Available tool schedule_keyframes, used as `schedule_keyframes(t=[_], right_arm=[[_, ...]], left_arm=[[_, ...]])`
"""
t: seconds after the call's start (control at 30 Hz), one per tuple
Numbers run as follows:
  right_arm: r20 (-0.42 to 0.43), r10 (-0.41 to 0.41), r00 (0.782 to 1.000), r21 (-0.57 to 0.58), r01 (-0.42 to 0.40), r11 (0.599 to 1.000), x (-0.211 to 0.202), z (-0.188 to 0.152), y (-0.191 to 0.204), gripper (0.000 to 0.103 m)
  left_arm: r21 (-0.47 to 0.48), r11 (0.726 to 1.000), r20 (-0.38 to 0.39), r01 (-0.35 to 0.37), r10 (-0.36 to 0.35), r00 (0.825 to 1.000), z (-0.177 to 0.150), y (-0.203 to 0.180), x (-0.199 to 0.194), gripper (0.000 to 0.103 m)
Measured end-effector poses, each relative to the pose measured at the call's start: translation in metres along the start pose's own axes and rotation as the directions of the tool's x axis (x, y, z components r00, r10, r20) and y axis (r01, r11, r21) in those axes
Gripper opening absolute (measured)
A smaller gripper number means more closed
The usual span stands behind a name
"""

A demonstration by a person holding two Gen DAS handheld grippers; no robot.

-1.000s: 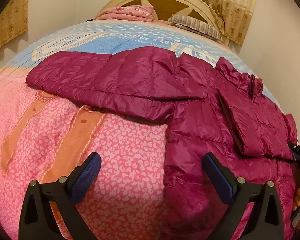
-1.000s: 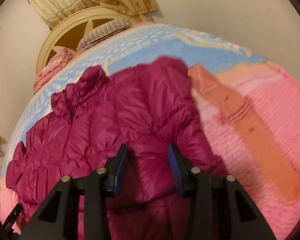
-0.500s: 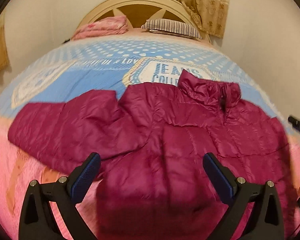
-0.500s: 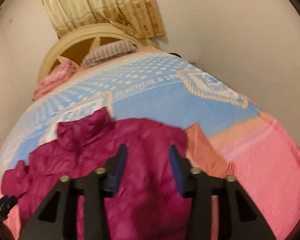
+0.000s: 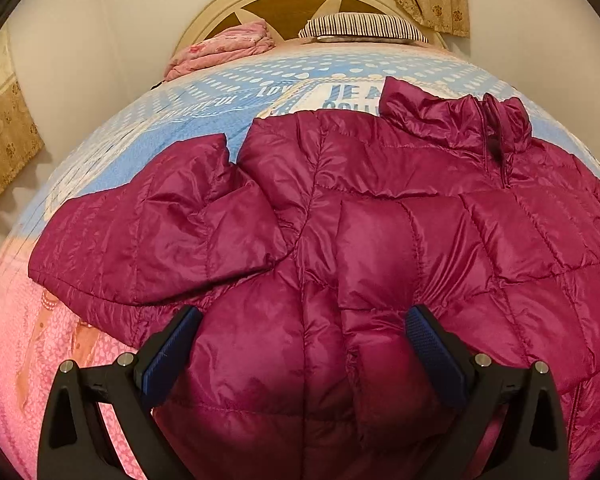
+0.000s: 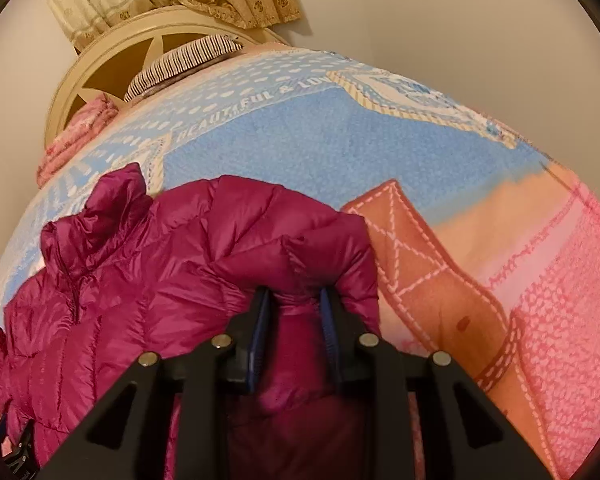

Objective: Fold large clothes

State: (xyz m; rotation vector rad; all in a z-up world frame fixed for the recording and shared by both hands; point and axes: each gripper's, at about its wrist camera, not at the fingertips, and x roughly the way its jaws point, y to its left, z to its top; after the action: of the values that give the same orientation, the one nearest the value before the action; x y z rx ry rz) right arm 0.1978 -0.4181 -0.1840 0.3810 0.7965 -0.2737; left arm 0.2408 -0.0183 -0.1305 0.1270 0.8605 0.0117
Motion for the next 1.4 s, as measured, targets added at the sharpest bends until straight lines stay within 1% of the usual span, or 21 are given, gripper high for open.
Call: schedule_keyframes(t=[0.07, 0.1, 0.13, 0.17, 0.33, 0.4, 0.43, 0.5, 0.57, 0.67, 0.7, 0.73, 0.87, 0.97, 1.07, 1.13, 1.2, 1.23, 1.33, 1.37, 1.4], right_arm=[[0.014, -0.054, 0.998, -0.029, 0.055, 0.998, -0.012, -0.001, 0.008, 0.028], [0.049, -0.059, 0.997, -0.040, 0.061, 0.997, -0.025, -0.005, 0.012, 0.029], [0.089, -0.042, 0.995, -0.056, 0.047, 0.997, -0.040, -0.008, 0.019, 0.034], [0.103, -0.011, 0.995, -0.090, 0.020, 0.996, -0.056, -0.014, 0.027, 0.034], [0.052, 0.064, 0.997, -0.182, -0.053, 0.982, -0.084, -0.052, 0.052, 0.037], [0.024, 0.072, 0.997, -0.184, -0.066, 0.981, -0.079, -0.064, 0.055, 0.039], [0.007, 0.058, 0.998, -0.182, -0.056, 0.982, -0.071, -0.070, 0.054, 0.042], [-0.019, 0.049, 0.999, -0.170, -0.051, 0.984, -0.053, -0.081, 0.048, 0.042], [-0.010, 0.067, 0.998, -0.161, -0.068, 0.985, -0.054, -0.086, 0.046, 0.044], [-0.012, 0.073, 0.997, -0.195, -0.074, 0.978, -0.052, -0.086, 0.051, 0.059], [-0.015, 0.075, 0.997, -0.207, -0.076, 0.975, -0.052, -0.086, 0.054, 0.065], [-0.018, 0.072, 0.997, -0.224, -0.075, 0.972, -0.052, -0.087, 0.058, 0.068], [-0.013, 0.036, 0.999, -0.264, -0.038, 0.964, -0.051, -0.089, 0.066, 0.070], [-0.014, 0.047, 0.999, -0.257, -0.049, 0.965, -0.052, -0.090, 0.065, 0.071], [-0.016, 0.063, 0.998, -0.250, -0.065, 0.966, -0.053, -0.090, 0.063, 0.072], [-0.016, 0.065, 0.998, -0.251, -0.067, 0.966, -0.053, -0.090, 0.063, 0.073], [-0.016, 0.064, 0.998, -0.253, -0.066, 0.965, -0.052, -0.090, 0.064, 0.074], [-0.017, 0.064, 0.998, -0.253, -0.067, 0.965, -0.052, -0.090, 0.064, 0.074], [-0.018, 0.063, 0.998, -0.255, -0.066, 0.965, -0.052, -0.090, 0.065, 0.074], [-0.017, 0.062, 0.998, -0.255, -0.065, 0.965, -0.052, -0.090, 0.065, 0.075], [-0.018, 0.062, 0.998, -0.257, -0.064, 0.964, -0.052, -0.090, 0.066, 0.075]], left_arm=[[-0.017, 1.000, -0.008, 0.018, -0.019, 1.000, 0.000, -0.001, 0.001, 0.102], [-0.028, 0.999, -0.013, 0.030, -0.031, 0.999, -0.001, 0.000, 0.000, 0.102], [-0.043, 0.998, -0.019, 0.046, -0.047, 0.999, -0.001, 0.003, 0.002, 0.102], [-0.050, 0.997, -0.022, 0.053, -0.054, 0.998, -0.001, 0.004, 0.002, 0.102], [-0.047, 0.998, -0.020, 0.049, -0.050, 0.999, -0.002, 0.003, 0.000, 0.102], [-0.054, 0.997, -0.020, 0.058, -0.059, 0.998, -0.002, 0.003, 0.001, 0.102], [-0.059, 0.996, -0.020, 0.065, -0.066, 0.998, -0.002, 0.003, 0.001, 0.102], [-0.062, 0.996, -0.019, 0.069, -0.070, 0.997, -0.002, 0.005, 0.000, 0.102], [-0.062, 0.996, -0.020, 0.071, -0.072, 0.997, -0.001, 0.006, 0.001, 0.102], [-0.063, 0.993, -0.026, 0.104, -0.106, 0.994, -0.001, 0.011, -0.003, 0.102], [-0.068, 0.990, -0.031, 0.126, -0.129, 0.991, 0.000, 0.017, -0.008, 0.102], [-0.076, 0.987, -0.025, 0.141, -0.144, 0.989, 0.000, 0.024, -0.013, 0.102], [-0.219, 0.965, 0.096, 0.142, -0.123, 0.988, 0.001, 0.090, -0.045, 0.102], [-0.363, 0.929, 0.125, 0.074, -0.030, 0.992, 0.010, 0.154, -0.052, 0.102], [-0.503, 0.864, 0.111, -0.016, 0.083, 0.990, 0.020, 0.217, -0.045, 0.102], [-0.587, 0.803, 0.047, -0.106, 0.165, 0.985, 0.023, 0.258, -0.027, 0.102], [-0.645, 0.742, -0.038, -0.182, 0.207, 0.978, 0.021, 0.288, -0.005, 0.102], [-0.671, 0.712, -0.082, -0.205, 0.204, 0.976, 0.019, 0.302, 0.008, 0.102], [-0.726, 0.658, -0.149, -0.199, 0.131, 0.980, 0.007, 0.326, 0.041, 0.102], [-0.733, 0.651, -0.159, -0.197, 0.117, 0.980, 0.003, 0.328, 0.049, 0.102], [-0.715, 0.664, -0.155, -0.218, 0.154, 0.976, 0.003, 0.326, 0.050, 0.102]])
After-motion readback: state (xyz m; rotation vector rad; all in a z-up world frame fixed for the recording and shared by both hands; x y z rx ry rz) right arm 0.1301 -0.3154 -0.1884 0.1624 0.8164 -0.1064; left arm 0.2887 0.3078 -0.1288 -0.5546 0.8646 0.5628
